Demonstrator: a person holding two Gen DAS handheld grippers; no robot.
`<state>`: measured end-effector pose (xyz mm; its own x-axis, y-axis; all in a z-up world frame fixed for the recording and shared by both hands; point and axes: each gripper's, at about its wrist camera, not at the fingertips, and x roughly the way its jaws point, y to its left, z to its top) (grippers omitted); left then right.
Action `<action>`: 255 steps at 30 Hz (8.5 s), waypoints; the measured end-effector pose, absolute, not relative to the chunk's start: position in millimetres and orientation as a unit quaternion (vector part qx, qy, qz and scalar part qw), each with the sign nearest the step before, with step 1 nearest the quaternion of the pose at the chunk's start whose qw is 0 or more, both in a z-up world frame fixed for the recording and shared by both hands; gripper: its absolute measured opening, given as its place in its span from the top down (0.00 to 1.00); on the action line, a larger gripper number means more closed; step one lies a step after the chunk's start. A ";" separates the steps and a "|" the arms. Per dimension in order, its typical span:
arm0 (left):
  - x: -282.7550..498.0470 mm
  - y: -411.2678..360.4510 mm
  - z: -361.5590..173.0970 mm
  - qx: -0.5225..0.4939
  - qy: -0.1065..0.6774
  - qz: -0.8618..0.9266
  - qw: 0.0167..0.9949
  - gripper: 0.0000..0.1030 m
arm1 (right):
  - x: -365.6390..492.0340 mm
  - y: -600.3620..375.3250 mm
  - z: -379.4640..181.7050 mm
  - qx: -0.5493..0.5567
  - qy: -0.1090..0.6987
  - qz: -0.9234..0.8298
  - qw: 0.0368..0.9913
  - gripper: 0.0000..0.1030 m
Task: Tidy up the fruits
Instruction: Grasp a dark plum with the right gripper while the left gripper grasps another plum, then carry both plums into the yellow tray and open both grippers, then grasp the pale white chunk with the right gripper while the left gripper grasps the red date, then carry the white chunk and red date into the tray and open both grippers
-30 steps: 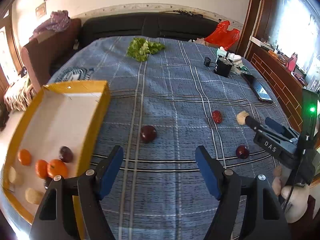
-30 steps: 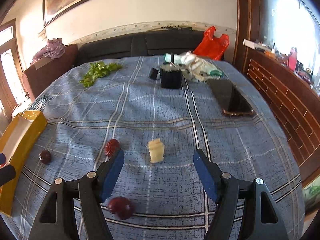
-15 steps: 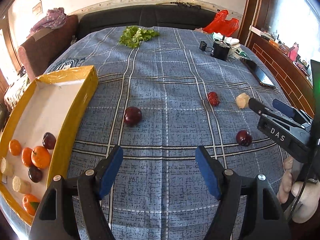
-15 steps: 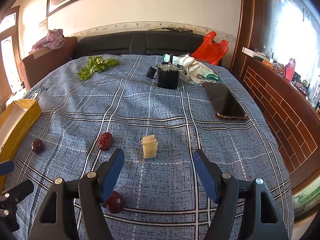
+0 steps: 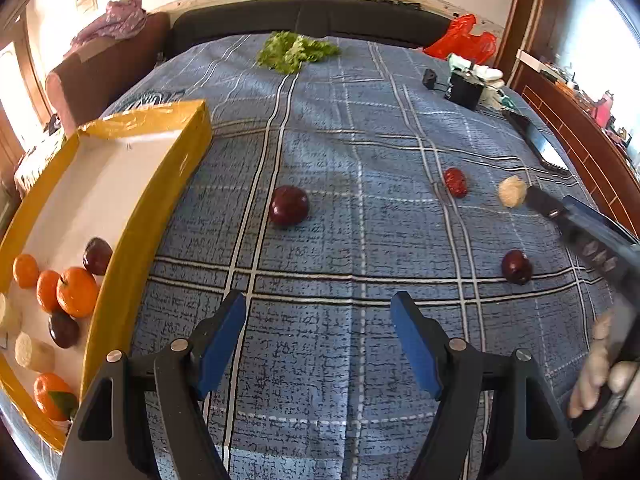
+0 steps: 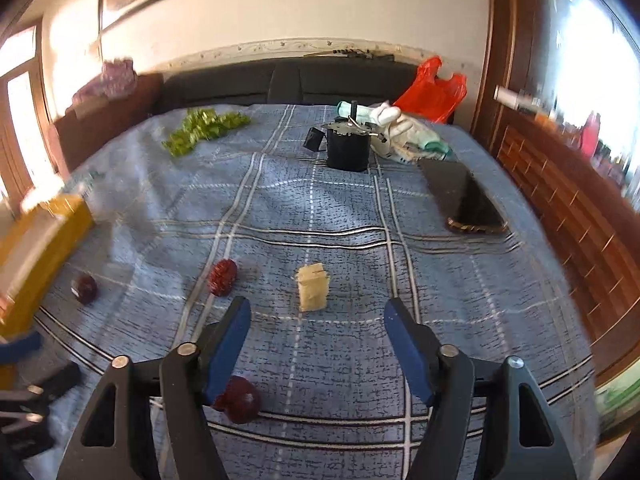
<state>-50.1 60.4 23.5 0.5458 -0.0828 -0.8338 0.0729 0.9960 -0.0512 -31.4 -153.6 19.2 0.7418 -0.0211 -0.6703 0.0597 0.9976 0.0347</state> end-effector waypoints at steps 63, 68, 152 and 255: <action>-33.9 120.5 67.7 -0.063 0.428 -0.065 0.899 0.76 | -35.8 -134.9 3.8 0.140 0.422 0.178 0.878 0.69; -59.8 164.0 82.2 -0.089 0.407 -0.034 0.909 0.75 | -39.6 -129.8 8.2 0.151 0.406 0.179 0.883 0.69; -103.5 201.1 114.5 -0.035 0.366 -0.002 0.930 0.19 | -47.1 -106.7 53.1 0.099 0.383 0.042 0.918 0.46; -58.9 328.8 66.4 -0.125 0.385 0.048 0.913 0.53 | -30.5 164.5 17.7 -0.015 0.446 0.278 0.851 0.76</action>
<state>-58.9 328.8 66.4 0.6983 -0.0092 -0.7157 -0.1828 0.9644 -0.1908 -30.5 164.5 17.7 0.4473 0.4597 -0.7672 -0.4861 0.8450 0.2229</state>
